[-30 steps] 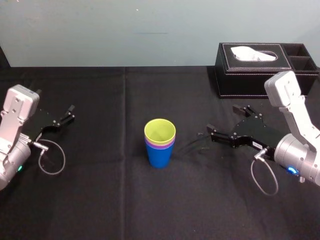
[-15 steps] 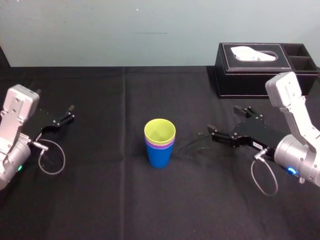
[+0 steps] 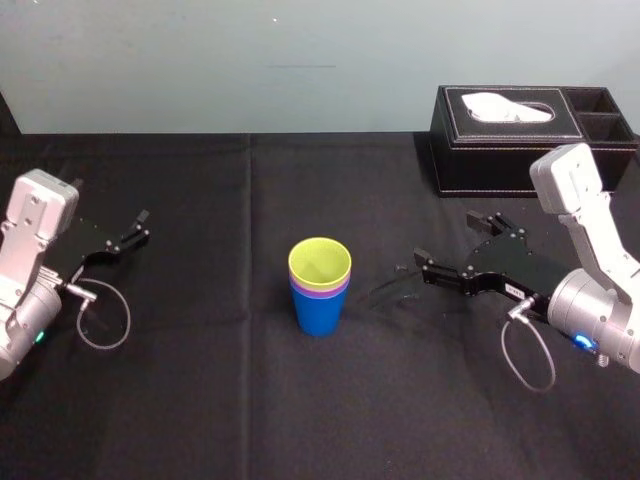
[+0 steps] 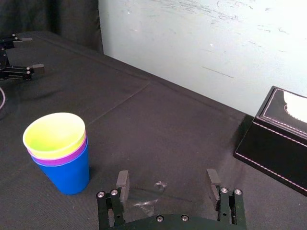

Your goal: Stack the three plastic cups sequentially using one hand.

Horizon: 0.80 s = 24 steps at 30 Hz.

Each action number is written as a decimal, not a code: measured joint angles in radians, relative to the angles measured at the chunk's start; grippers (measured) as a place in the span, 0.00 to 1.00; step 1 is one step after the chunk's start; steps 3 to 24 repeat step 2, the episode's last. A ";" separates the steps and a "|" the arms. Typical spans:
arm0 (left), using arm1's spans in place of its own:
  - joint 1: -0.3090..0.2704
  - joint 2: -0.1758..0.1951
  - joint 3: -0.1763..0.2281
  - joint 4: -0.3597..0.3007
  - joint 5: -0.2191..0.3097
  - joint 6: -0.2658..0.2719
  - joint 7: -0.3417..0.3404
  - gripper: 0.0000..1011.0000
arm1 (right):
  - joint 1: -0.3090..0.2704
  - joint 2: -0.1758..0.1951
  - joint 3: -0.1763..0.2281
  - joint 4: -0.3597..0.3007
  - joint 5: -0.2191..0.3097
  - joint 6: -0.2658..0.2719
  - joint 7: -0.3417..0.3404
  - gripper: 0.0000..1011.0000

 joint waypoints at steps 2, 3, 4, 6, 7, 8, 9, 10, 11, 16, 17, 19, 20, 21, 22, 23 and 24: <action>0.000 0.000 0.000 0.000 0.000 0.000 0.000 1.00 | 0.000 0.000 0.000 0.000 0.000 0.000 0.000 0.99; 0.000 0.000 0.000 0.000 0.000 0.000 0.000 1.00 | 0.000 0.000 0.000 0.000 0.000 0.000 0.000 0.99; 0.000 0.000 0.000 0.000 0.000 0.000 0.000 1.00 | 0.000 0.000 0.000 0.000 0.000 0.000 0.000 0.99; 0.000 0.000 0.000 0.000 0.000 0.000 0.000 1.00 | 0.000 0.000 0.000 0.000 0.000 0.000 0.000 0.99; 0.000 0.000 0.000 0.000 0.000 0.000 0.000 1.00 | 0.000 0.000 0.000 0.000 0.000 0.000 0.000 0.99; 0.000 0.000 0.000 0.000 0.000 0.000 0.000 1.00 | 0.000 0.000 0.000 0.000 0.000 0.000 0.000 0.99; 0.000 0.000 0.000 0.000 0.000 0.000 0.000 1.00 | 0.000 0.000 0.000 0.000 0.000 0.000 0.000 0.99; 0.000 0.000 0.000 0.000 0.000 0.000 0.000 1.00 | 0.000 0.000 0.000 0.000 0.000 0.000 0.000 0.99; 0.000 0.000 0.000 0.000 0.000 0.000 0.000 1.00 | 0.000 0.000 0.000 0.000 0.000 0.000 0.000 0.99; 0.000 0.000 0.000 0.000 0.000 0.000 0.000 1.00 | 0.000 0.000 0.000 0.000 0.000 0.000 0.000 0.99; 0.000 0.000 0.000 0.000 0.000 0.000 0.000 1.00 | 0.000 0.000 0.000 0.000 0.000 0.000 0.000 0.99; 0.000 0.000 0.000 0.000 0.000 0.000 0.000 1.00 | 0.000 0.000 0.000 0.000 0.000 0.000 0.000 0.99; 0.000 0.000 0.000 0.000 0.000 0.000 0.000 1.00 | 0.000 0.000 0.000 0.000 0.000 0.000 0.000 0.99; 0.000 0.000 0.000 0.000 0.000 0.000 0.000 1.00 | 0.000 0.000 0.000 0.000 0.000 0.000 0.000 0.99; 0.000 0.000 0.000 0.000 0.000 0.000 0.000 1.00 | 0.000 0.000 0.000 0.000 0.000 0.000 0.000 0.99; 0.000 0.000 0.000 0.000 0.000 0.000 0.000 1.00 | 0.000 0.000 0.000 0.000 0.000 0.000 0.000 0.99; 0.000 0.000 0.000 0.000 0.000 0.000 0.000 1.00 | 0.000 0.000 0.000 0.000 0.000 0.000 0.000 0.99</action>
